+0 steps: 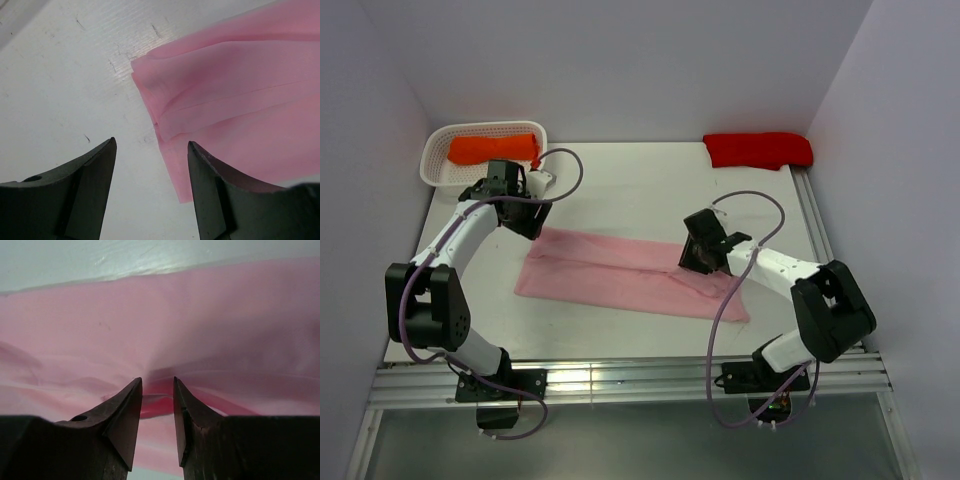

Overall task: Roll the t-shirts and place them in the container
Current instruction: Fold the tshirt

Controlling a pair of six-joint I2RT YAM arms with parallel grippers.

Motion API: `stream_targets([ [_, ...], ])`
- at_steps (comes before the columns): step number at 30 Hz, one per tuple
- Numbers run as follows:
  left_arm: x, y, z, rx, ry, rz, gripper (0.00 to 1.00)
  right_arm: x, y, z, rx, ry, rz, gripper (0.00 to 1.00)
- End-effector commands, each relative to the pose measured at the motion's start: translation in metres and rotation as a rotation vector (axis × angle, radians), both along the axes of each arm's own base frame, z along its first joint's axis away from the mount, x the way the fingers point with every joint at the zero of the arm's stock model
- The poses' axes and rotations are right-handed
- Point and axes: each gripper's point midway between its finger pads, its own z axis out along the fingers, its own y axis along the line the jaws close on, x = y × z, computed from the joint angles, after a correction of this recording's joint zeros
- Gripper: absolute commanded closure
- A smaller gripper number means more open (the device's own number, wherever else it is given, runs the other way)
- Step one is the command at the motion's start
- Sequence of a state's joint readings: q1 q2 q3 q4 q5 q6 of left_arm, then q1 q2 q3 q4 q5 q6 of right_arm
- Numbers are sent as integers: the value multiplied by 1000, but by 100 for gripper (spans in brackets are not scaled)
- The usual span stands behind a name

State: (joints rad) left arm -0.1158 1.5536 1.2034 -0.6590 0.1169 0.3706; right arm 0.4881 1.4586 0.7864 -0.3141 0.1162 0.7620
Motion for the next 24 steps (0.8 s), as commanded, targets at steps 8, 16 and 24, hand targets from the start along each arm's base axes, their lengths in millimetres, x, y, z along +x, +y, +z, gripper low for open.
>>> stream_targets([
  [8,9,-8,14,-33,-37,-7,36,-31,29,25,79,-78,31,62],
  [16,7,-7,9,-26,-30,-10,37,-44,24,28,63,-81,39,61],
  [24,8,-9,7,-36,-24,-15,37,-22,24,52,72,-138,-1,62],
])
